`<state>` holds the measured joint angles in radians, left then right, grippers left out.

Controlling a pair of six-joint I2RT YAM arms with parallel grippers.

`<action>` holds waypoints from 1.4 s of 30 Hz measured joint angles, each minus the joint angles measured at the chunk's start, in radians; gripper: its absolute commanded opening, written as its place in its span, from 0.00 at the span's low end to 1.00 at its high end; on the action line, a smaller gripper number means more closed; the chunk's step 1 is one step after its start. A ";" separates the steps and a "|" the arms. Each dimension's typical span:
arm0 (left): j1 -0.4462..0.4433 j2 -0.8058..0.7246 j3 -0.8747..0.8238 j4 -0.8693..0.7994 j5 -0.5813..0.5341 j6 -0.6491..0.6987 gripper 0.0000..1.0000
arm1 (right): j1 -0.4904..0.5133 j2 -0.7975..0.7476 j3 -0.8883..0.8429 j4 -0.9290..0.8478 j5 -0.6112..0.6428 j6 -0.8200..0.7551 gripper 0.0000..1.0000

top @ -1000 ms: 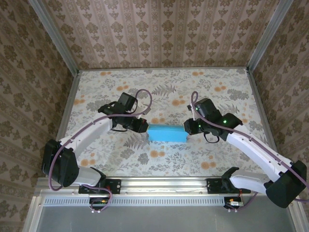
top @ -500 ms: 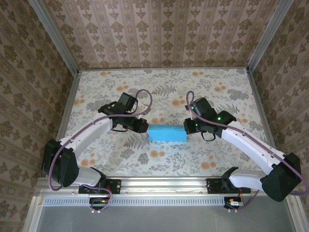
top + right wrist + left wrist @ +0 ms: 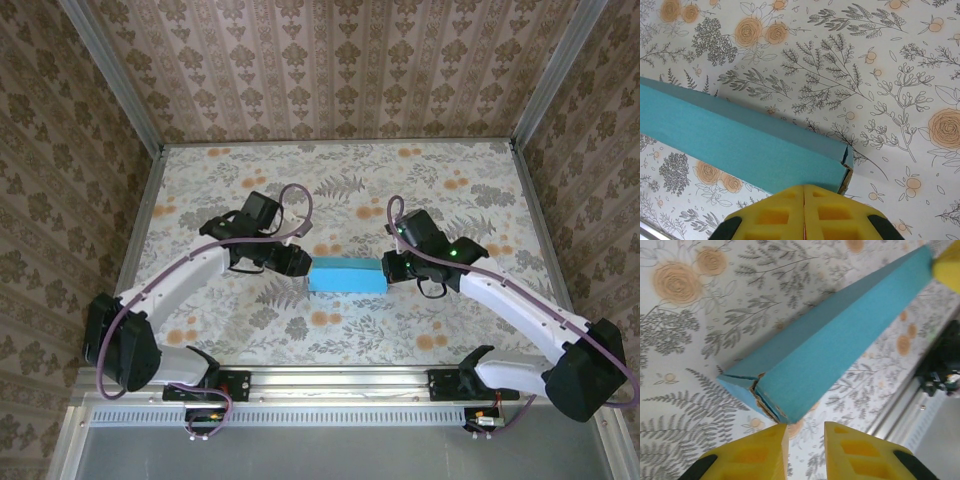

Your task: Fold the paper box

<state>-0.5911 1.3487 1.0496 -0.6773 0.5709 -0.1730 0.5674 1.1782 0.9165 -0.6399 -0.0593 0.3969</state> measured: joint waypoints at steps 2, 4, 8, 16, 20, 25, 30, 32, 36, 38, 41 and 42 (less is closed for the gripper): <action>0.019 -0.028 -0.010 0.016 0.048 -0.013 0.27 | 0.000 -0.003 -0.008 0.011 0.000 0.002 0.09; 0.037 -0.054 -0.022 0.040 0.094 -0.028 0.29 | 0.000 -0.006 -0.012 0.017 -0.001 0.004 0.08; 0.056 -0.070 -0.030 0.100 0.174 -0.060 0.32 | 0.000 -0.016 -0.024 0.032 -0.005 0.005 0.08; 0.056 0.014 -0.031 0.184 0.226 -0.094 0.30 | 0.000 -0.029 -0.039 0.042 -0.014 0.008 0.08; 0.056 0.059 -0.036 0.208 0.230 -0.101 0.27 | 0.000 -0.034 -0.044 0.049 -0.019 0.015 0.08; 0.055 0.092 -0.049 0.213 0.230 -0.105 0.25 | 0.000 -0.054 -0.062 0.059 -0.028 0.029 0.08; 0.046 0.089 -0.063 0.212 0.228 -0.120 0.25 | 0.000 -0.070 -0.077 0.066 -0.044 0.053 0.08; 0.041 0.079 -0.074 0.215 0.222 -0.127 0.25 | -0.001 -0.082 -0.089 0.073 -0.051 0.061 0.08; 0.024 0.038 -0.121 0.255 0.208 -0.148 0.24 | -0.001 -0.122 -0.127 0.092 -0.061 0.075 0.08; 0.020 0.018 -0.148 0.288 0.201 -0.157 0.23 | -0.001 -0.132 -0.138 0.103 -0.063 0.076 0.07; 0.017 -0.003 -0.172 0.325 0.180 -0.165 0.23 | -0.002 -0.129 -0.138 0.114 -0.061 0.078 0.07; 0.016 -0.008 -0.176 0.330 0.173 -0.165 0.23 | -0.002 -0.129 -0.139 0.117 -0.061 0.078 0.07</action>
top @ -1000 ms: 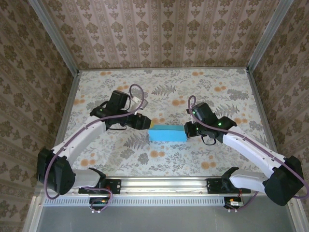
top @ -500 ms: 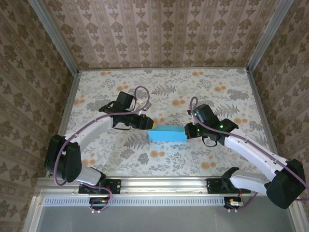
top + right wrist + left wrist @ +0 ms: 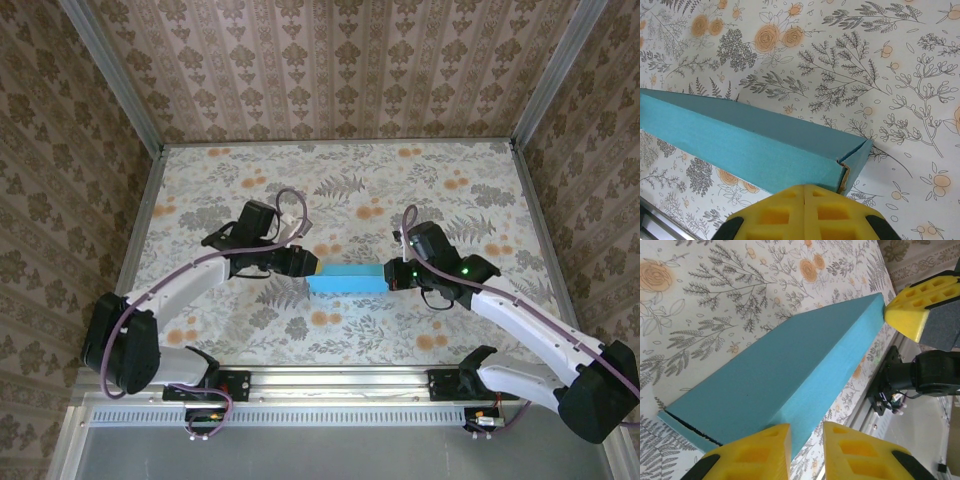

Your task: Fold the paper box

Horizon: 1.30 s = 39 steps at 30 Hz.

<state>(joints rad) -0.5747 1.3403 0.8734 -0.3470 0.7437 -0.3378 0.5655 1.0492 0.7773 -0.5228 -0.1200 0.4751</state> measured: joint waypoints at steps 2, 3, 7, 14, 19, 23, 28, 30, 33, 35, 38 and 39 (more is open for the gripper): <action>0.000 -0.008 -0.006 0.008 -0.014 0.000 0.23 | 0.000 0.003 -0.002 0.009 0.000 0.001 0.07; 0.001 -0.008 -0.008 0.012 -0.017 0.001 0.23 | 0.000 0.005 -0.005 0.019 0.000 0.002 0.07; 0.021 -0.006 -0.012 0.034 -0.021 0.001 0.23 | -0.001 0.025 -0.008 0.063 0.004 0.017 0.07; 0.029 -0.001 -0.021 0.068 -0.027 0.001 0.28 | -0.005 0.036 -0.008 0.087 0.008 0.035 0.11; 0.028 -0.012 -0.022 0.094 -0.025 -0.037 0.40 | -0.005 0.037 0.012 0.066 -0.035 0.042 0.19; 0.026 -0.033 -0.010 0.081 -0.042 -0.083 0.52 | -0.005 0.043 0.076 0.029 -0.074 0.043 0.29; 0.026 -0.106 0.027 0.008 -0.090 -0.111 0.70 | -0.005 0.011 0.127 0.007 -0.102 0.056 0.43; 0.026 -0.151 0.032 -0.026 -0.110 -0.115 0.77 | -0.005 -0.006 0.133 -0.006 -0.109 0.061 0.53; 0.026 -0.209 0.031 -0.085 -0.146 -0.117 0.99 | -0.005 -0.021 0.134 -0.032 -0.115 0.078 0.67; 0.026 -0.235 0.024 -0.115 -0.164 -0.118 1.00 | -0.005 -0.023 0.134 -0.052 -0.117 0.088 0.73; 0.026 -0.274 -0.023 -0.135 -0.188 -0.134 1.00 | -0.005 -0.023 0.133 -0.077 -0.113 0.111 0.97; 0.026 -0.288 -0.047 -0.140 -0.196 -0.142 1.00 | -0.005 -0.024 0.130 -0.082 -0.113 0.125 1.00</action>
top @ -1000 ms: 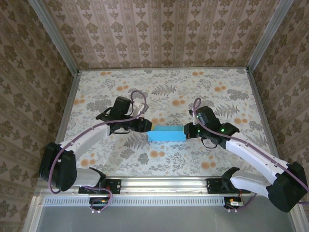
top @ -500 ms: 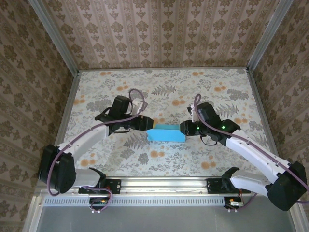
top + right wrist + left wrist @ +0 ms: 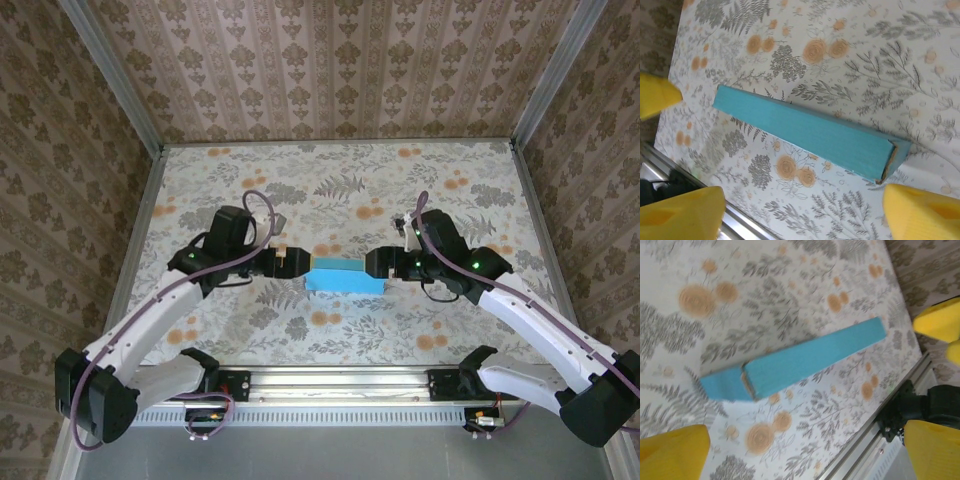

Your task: Fold the paper box

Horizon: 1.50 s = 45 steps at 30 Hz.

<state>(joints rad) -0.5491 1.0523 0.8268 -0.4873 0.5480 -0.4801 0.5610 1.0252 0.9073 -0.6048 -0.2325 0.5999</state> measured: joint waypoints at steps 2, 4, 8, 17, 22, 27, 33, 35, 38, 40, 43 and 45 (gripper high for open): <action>0.000 -0.023 -0.045 -0.002 -0.016 -0.019 1.00 | 0.000 -0.005 -0.011 -0.002 0.003 0.017 1.00; 0.000 -0.043 -0.080 -0.002 -0.032 -0.042 1.00 | -0.001 -0.010 -0.025 -0.003 0.005 0.033 1.00; 0.000 -0.059 -0.115 0.020 -0.048 -0.083 1.00 | -0.003 -0.012 -0.049 -0.004 0.016 0.056 1.00; 0.001 0.016 -0.130 0.137 -0.048 -0.156 1.00 | -0.047 -0.021 -0.097 0.010 0.018 0.082 1.00; 0.003 0.064 -0.130 0.179 -0.046 -0.188 1.00 | -0.075 -0.022 -0.113 0.040 0.007 0.090 1.00; 0.007 0.087 -0.130 0.245 -0.018 -0.222 1.00 | -0.085 -0.014 -0.135 0.096 -0.042 0.112 1.00; 0.003 0.119 -0.130 0.316 0.015 -0.239 1.00 | -0.085 0.030 -0.144 0.154 -0.087 0.115 1.00; -0.003 0.131 -0.130 0.326 0.022 -0.239 1.00 | -0.085 0.041 -0.144 0.165 -0.098 0.115 1.00; -0.013 0.140 -0.130 0.339 0.031 -0.239 1.00 | -0.085 0.054 -0.144 0.186 -0.111 0.115 1.00; -0.015 0.141 -0.130 0.352 0.037 -0.239 1.00 | -0.085 0.061 -0.144 0.195 -0.117 0.114 1.00; -0.020 0.146 -0.130 0.377 0.047 -0.239 1.00 | -0.085 0.074 -0.144 0.208 -0.121 0.114 1.00; -0.020 0.150 -0.130 0.383 0.050 -0.239 1.00 | -0.085 0.079 -0.147 0.215 -0.121 0.114 0.99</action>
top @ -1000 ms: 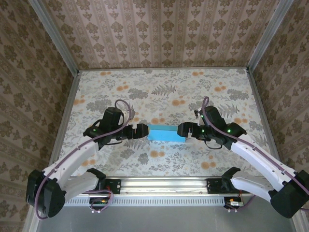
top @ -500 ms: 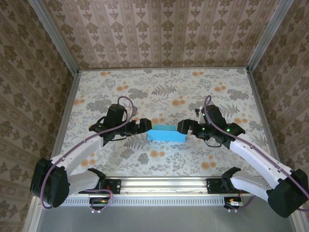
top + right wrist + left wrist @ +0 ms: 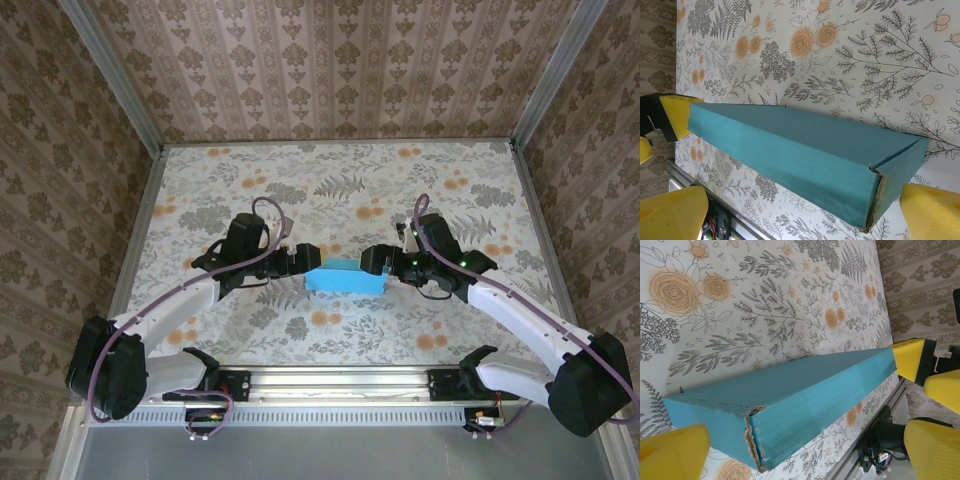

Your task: Fold the paper box

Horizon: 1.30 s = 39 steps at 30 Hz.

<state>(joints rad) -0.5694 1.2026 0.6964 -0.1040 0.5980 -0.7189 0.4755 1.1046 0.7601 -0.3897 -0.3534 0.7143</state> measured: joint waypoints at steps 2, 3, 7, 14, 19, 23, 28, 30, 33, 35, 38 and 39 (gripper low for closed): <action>-0.001 0.001 -0.002 -0.001 -0.003 0.000 1.00 | 0.000 0.002 -0.006 0.000 0.002 0.000 0.99; -0.001 0.001 -0.002 -0.004 -0.008 0.000 1.00 | 0.000 0.002 -0.009 -0.001 0.002 0.000 0.99; 0.003 0.001 -0.003 -0.029 -0.033 0.000 1.00 | -0.004 0.002 -0.013 -0.002 0.010 0.000 0.99; 0.028 0.021 -0.003 -0.034 -0.034 0.000 1.00 | -0.027 0.006 -0.014 0.001 0.009 0.014 0.95; 0.027 0.082 -0.003 -0.033 -0.019 0.000 1.00 | -0.027 0.042 -0.015 0.019 0.008 0.023 0.95; 0.026 0.115 -0.003 -0.021 -0.010 0.000 1.00 | -0.027 0.063 -0.016 0.038 0.008 0.024 0.96; 0.014 0.127 -0.003 0.000 0.002 0.000 1.00 | -0.027 0.077 -0.037 0.074 0.000 0.034 1.00; 0.010 0.129 -0.003 0.005 0.003 0.000 1.00 | -0.027 0.079 -0.054 0.089 -0.003 0.043 1.00; 0.003 0.133 -0.005 0.016 0.005 -0.002 1.00 | -0.027 0.082 -0.077 0.114 -0.014 0.053 1.00; 0.001 0.133 -0.014 0.034 0.005 -0.008 1.00 | -0.028 0.083 -0.083 0.130 -0.016 0.054 1.00; 0.000 0.133 -0.027 0.061 0.008 -0.024 1.00 | -0.029 0.084 -0.092 0.148 -0.019 0.057 1.00; 0.000 0.133 -0.031 0.069 0.008 -0.028 1.00 | -0.030 0.085 -0.094 0.156 -0.019 0.058 1.00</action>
<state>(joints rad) -0.5690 1.3357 0.6655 -0.0349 0.6064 -0.7471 0.4454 1.1893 0.6662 -0.2340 -0.3725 0.7727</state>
